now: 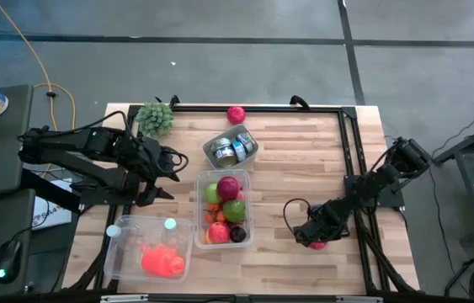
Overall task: Pick & Place Food Item
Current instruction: Put the red dragon fruit into the right transparent bin
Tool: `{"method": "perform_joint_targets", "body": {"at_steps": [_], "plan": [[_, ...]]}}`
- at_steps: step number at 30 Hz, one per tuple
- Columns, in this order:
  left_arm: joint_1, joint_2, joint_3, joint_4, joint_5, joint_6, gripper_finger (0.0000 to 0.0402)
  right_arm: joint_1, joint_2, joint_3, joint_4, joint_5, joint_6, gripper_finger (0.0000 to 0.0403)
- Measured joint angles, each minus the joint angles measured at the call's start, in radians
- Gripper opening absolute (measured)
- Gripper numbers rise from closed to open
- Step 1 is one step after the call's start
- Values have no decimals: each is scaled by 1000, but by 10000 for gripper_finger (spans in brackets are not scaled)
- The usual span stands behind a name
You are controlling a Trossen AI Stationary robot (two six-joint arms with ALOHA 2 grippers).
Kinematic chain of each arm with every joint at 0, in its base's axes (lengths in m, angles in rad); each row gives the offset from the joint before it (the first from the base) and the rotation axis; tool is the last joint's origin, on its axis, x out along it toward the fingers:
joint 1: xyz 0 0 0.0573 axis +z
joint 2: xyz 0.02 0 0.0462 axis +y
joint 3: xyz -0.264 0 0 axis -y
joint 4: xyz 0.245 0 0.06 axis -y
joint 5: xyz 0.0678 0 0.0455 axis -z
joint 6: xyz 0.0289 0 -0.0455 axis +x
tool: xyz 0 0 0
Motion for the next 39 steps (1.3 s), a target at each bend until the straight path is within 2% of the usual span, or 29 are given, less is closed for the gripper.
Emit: {"method": "perform_joint_targets", "body": {"at_steps": [15,18,24,29,39], "plan": [[-1,0,0,-1,-1,0,281,-14,-6,-5,-13,10,-28,281],[0,0,0,0,-2,0,281,-31,-35,-7,-32,41,-49,295],[0,0,0,0,-5,0,281,-60,-112,-12,-101,221,-69,303],[0,0,0,0,-5,-9,281,-94,-161,-9,-99,238,-135,296],[-17,0,0,0,-4,-30,281,-156,-180,-7,-43,261,-220,277]]}}
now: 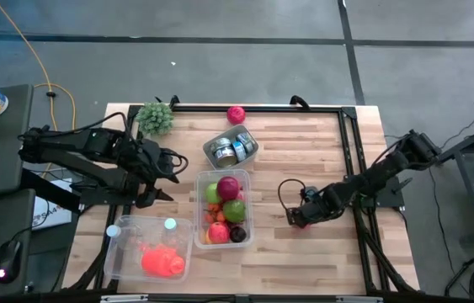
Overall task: Pick & Place Food Item
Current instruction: Put the red dragon fruit into the right transparent bin
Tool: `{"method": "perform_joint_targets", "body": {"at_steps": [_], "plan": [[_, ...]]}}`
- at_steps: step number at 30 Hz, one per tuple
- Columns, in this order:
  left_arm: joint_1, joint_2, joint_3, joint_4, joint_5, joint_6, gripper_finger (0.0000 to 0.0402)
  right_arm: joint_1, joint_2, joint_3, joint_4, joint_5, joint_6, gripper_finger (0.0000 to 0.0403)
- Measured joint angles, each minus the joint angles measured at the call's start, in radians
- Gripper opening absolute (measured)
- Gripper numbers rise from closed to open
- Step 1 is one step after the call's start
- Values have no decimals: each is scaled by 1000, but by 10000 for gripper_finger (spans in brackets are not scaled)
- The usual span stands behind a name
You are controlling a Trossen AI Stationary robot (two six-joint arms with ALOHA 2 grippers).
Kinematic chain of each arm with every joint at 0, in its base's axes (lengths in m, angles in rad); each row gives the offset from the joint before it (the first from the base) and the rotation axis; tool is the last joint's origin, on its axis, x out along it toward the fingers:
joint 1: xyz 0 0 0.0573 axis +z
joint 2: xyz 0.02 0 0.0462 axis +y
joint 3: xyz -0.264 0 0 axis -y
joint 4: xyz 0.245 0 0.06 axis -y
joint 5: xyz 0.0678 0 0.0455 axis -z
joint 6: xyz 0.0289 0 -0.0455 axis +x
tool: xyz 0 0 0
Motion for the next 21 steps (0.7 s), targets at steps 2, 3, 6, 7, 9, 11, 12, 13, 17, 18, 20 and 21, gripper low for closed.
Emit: {"method": "perform_joint_targets", "body": {"at_steps": [2,3,6,7,9,11,12,13,17,18,20,21], "plan": [[-9,0,0,0,0,0,281,-9,0,1,19,0,-22,273],[-13,0,0,0,0,0,281,-14,0,2,19,-7,-29,271],[-15,0,0,0,-6,0,281,-25,0,2,18,-11,-43,266],[-15,0,0,0,-6,0,281,-28,0,2,19,-10,-45,264],[-15,0,0,0,-8,0,281,-33,0,2,19,-8,-51,259],[-15,0,0,0,-9,0,281,-33,0,2,19,-8,-64,255],[-15,0,0,0,-12,0,281,-33,-1,2,19,-9,-68,253],[-15,0,0,0,-13,0,281,-33,-1,2,19,-9,-69,252],[-15,0,0,0,-20,0,281,-42,-3,2,26,0,-82,248],[-15,0,0,0,-22,0,281,-46,-9,2,35,1,-96,247],[-15,0,0,1,-37,1,281,-53,-26,5,70,-6,-145,246],[-15,0,0,3,-39,1,281,-59,-30,13,79,-10,-175,246]]}}
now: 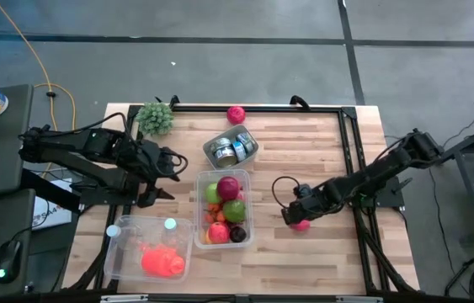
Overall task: Pick & Place Food Item
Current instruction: Put the red dragon fruit into the right transparent bin
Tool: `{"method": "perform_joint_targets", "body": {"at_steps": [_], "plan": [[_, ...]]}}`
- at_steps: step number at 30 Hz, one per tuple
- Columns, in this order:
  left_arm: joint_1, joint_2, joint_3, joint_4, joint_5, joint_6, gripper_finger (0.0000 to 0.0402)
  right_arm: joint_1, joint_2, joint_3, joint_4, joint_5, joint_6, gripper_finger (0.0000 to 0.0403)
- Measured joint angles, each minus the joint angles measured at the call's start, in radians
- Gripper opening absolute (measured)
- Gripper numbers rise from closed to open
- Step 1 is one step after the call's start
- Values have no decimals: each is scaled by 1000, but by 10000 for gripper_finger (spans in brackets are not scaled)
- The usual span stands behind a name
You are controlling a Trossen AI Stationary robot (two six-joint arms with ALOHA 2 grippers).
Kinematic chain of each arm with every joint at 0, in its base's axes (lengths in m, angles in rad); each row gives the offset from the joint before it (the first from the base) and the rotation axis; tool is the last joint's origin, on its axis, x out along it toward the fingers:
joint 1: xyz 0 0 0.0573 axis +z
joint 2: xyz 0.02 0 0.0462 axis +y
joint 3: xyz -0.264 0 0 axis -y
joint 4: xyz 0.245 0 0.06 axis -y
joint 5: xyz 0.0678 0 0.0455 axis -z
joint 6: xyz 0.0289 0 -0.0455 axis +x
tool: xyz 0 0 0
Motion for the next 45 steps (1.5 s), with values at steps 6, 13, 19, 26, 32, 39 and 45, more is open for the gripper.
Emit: {"method": "perform_joint_targets", "body": {"at_steps": [6,13,19,26,32,39,45], "plan": [[0,0,0,23,-23,3,281,-21,-27,41,6,-22,-236,246],[0,0,0,25,-25,-2,281,-10,-28,41,-45,-44,-501,246],[0,0,0,24,-30,-28,281,-11,-28,41,-71,24,-655,246],[0,0,0,15,-30,-54,281,-10,-27,41,-68,21,-941,246],[13,0,0,4,-30,-56,281,-10,-27,41,-59,-35,-975,246],[27,0,0,2,-33,-58,281,39,36,41,-57,-59,-967,246],[27,0,0,2,-59,-58,281,68,118,41,-28,-2,-971,246]]}}
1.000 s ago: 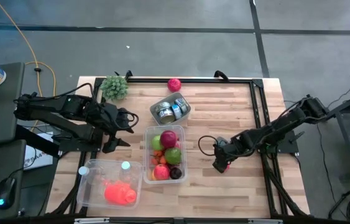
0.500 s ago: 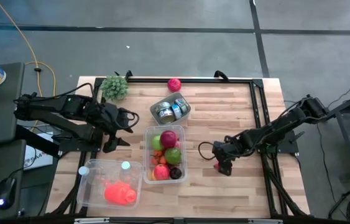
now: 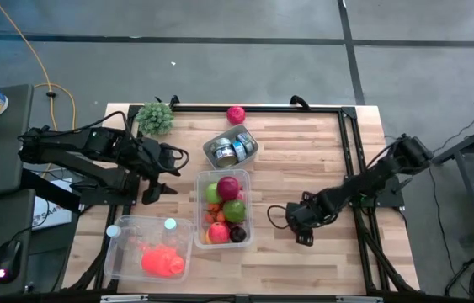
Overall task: Pick & Place Food Item
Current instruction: Put the red dragon fruit into the right transparent bin
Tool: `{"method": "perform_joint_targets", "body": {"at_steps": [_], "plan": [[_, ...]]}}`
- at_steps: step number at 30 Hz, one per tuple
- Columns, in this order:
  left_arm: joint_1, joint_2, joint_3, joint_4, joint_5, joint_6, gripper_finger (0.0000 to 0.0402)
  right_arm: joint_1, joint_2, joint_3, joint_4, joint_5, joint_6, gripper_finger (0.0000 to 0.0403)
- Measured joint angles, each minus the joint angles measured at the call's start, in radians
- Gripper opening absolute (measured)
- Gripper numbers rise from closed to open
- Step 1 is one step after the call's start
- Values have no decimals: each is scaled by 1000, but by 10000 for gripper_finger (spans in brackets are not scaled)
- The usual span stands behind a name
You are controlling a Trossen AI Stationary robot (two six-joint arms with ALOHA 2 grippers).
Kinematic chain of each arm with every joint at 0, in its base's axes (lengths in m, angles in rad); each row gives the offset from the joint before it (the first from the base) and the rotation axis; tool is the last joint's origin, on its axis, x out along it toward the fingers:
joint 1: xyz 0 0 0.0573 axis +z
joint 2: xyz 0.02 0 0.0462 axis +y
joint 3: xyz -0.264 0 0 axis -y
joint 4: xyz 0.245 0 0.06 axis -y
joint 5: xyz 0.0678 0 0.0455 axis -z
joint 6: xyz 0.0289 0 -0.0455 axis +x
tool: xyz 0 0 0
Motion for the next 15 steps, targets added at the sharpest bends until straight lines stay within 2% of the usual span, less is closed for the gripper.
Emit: {"method": "perform_joint_targets", "body": {"at_steps": [8,12,15], "plan": [[0,0,0,15,-18,0,281,-1,126,5,39,-5,-1,246],[0,0,0,15,-18,-7,281,-3,149,9,43,-12,151,245],[0,0,0,15,-18,-9,281,-11,145,8,39,-19,184,228]]}}
